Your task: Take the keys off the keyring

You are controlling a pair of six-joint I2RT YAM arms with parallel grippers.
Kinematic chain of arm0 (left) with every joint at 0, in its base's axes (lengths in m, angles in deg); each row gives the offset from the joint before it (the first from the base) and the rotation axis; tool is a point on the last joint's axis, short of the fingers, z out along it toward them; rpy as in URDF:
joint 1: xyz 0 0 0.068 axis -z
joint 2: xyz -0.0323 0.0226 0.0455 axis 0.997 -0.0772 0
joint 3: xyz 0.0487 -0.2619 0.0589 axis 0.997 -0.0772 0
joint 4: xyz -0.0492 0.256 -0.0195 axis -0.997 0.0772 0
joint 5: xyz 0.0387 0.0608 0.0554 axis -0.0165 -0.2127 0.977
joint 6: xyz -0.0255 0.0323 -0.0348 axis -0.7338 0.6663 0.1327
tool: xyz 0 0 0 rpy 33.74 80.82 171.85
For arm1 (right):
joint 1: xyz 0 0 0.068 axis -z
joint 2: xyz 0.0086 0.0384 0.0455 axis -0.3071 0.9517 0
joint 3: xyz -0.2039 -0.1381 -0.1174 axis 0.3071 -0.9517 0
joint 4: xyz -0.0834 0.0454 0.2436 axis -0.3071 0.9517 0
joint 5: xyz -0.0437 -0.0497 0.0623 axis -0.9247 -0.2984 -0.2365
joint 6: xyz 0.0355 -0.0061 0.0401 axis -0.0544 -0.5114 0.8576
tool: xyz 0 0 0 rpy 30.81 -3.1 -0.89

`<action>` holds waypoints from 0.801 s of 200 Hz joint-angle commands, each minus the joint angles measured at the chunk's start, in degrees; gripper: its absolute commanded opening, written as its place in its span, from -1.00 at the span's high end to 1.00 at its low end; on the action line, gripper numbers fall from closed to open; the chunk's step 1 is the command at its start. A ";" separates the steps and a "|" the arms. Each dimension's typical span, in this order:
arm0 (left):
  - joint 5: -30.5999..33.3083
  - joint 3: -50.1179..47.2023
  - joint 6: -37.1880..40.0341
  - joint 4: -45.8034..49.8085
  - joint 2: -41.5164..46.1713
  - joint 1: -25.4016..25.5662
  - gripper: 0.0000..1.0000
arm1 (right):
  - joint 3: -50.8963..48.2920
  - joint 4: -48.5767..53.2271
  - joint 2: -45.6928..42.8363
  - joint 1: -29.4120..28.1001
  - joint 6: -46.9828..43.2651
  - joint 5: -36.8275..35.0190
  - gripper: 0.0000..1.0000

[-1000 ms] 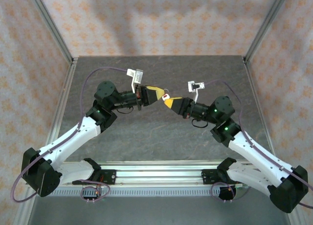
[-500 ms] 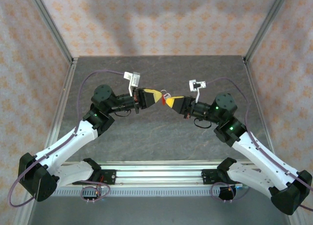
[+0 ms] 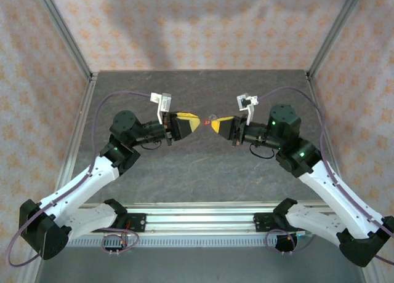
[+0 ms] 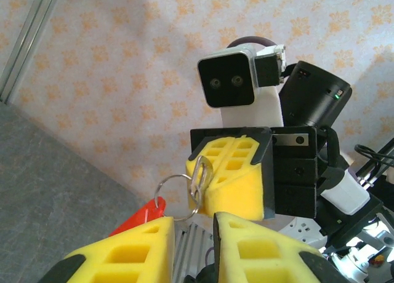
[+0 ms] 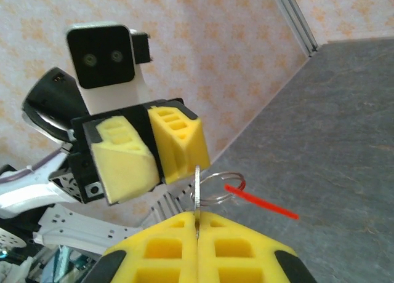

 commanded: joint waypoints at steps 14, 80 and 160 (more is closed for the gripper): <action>1.53 -1.73 2.25 0.28 2.05 -0.32 0.33 | 3.57 8.01 0.67 -0.03 -6.86 0.74 1.00; 18.11 -6.82 22.68 7.86 9.33 7.09 -0.13 | 5.89 7.74 1.22 -0.03 -4.74 2.53 1.00; 22.45 -12.96 40.72 -7.63 8.69 12.07 -0.38 | 7.59 5.82 2.32 -0.03 -0.05 8.97 1.00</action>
